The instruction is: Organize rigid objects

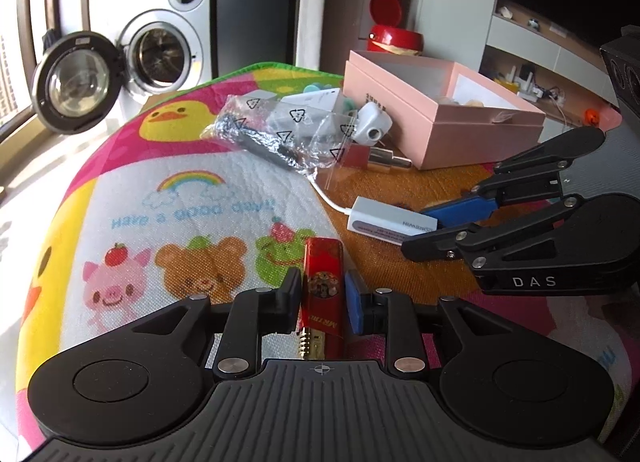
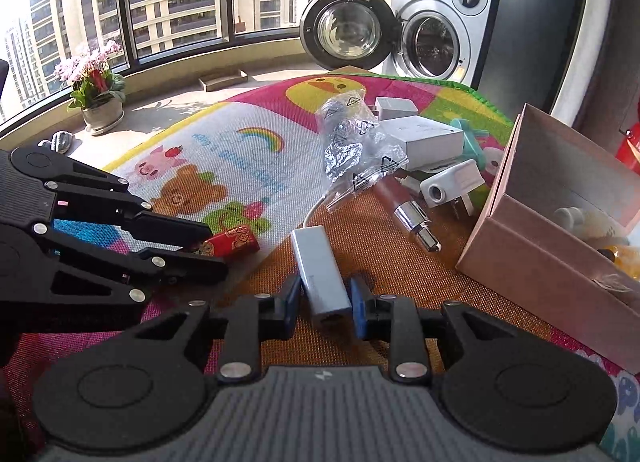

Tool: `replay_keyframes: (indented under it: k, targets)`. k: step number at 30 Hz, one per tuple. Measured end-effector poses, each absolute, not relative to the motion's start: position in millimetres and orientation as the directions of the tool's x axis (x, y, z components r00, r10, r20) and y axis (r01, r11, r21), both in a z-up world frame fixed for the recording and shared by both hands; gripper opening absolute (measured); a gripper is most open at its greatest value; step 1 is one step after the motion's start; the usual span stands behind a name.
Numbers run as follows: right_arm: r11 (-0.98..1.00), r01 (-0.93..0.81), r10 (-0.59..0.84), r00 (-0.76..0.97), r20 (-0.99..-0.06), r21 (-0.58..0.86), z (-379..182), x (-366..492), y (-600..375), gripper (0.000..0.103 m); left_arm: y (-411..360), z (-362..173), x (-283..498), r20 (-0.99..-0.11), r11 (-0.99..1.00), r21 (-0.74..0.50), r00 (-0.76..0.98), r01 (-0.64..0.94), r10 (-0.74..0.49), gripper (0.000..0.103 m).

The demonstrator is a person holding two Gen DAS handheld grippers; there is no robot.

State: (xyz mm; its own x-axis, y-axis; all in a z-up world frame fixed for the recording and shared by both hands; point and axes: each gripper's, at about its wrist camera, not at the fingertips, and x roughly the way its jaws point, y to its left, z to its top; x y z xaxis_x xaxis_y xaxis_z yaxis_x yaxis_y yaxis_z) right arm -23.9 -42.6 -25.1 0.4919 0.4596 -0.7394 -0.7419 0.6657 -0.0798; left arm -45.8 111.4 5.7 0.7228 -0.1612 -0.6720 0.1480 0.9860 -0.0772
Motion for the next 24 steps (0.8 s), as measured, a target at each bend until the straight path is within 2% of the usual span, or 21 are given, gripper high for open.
replay_keyframes:
  k: [3,5,7,8,10,12,15,17,19,20,24]
  targets:
    - [0.655,-0.739,0.416,0.529,-0.739,-0.160,-21.8,-43.4,-71.6,0.022,113.7,2.8,-50.6,-0.649,0.986,-0.103,0.742,0.134,-0.169,0.027]
    - [0.697,-0.675,0.330,0.601,-0.728,-0.242,-21.1,-45.4,-89.2,0.022,116.2,2.3,-50.3,-0.643,0.985,-0.129,0.746,0.118,-0.174,0.027]
    - [0.775,-0.537,0.182,0.695,-0.695,-0.334,-21.0,-36.5,-109.8,0.023,117.5,2.9,-47.7,-0.643,0.983,-0.152,0.746,0.099,-0.175,0.027]
    - [0.789,-0.517,0.179,0.711,-0.680,-0.333,-18.1,-35.7,-115.5,0.026,116.9,3.2,-46.4,-0.645,0.984,-0.151,0.745,0.095,-0.171,0.027]
    - [0.797,-0.542,0.256,0.704,-0.663,-0.267,-9.5,-39.1,-119.1,0.029,114.2,4.6,-44.2,-0.655,0.987,-0.138,0.739,0.087,-0.157,0.027]
    - [0.764,-0.620,0.384,0.656,-0.649,-0.176,-3.9,-44.2,-108.2,0.040,113.5,5.7,-43.2,-0.664,0.987,-0.131,0.732,0.089,-0.154,0.027]
    - [0.702,-0.698,0.473,0.606,-0.640,-0.142,-9.8,-42.3,-75.3,0.042,120.4,6.0,-44.3,-0.673,0.983,-0.159,0.719,0.092,-0.176,0.028]
    - [0.678,-0.720,0.484,0.588,-0.648,-0.147,-17.7,-34.4,-53.5,0.042,124.7,6.2,-44.8,-0.677,0.979,-0.186,0.711,0.083,-0.189,0.028]
    - [0.666,-0.735,0.489,0.561,-0.668,-0.131,-24.7,-24.9,-38.6,0.039,128.4,5.6,-45.6,-0.675,0.974,-0.212,0.710,0.076,-0.202,0.028]
    - [0.667,-0.736,0.484,0.547,-0.683,-0.116,-26.5,-22.4,-35.1,0.027,129.7,5.3,-45.9,-0.673,0.973,-0.221,0.710,0.073,-0.206,0.028]
    - [0.625,-0.770,0.498,0.518,-0.696,-0.127,-22.4,-43.3,-59.0,0.022,132.6,4.1,-46.9,-0.661,0.966,-0.250,0.719,0.059,-0.215,0.027]
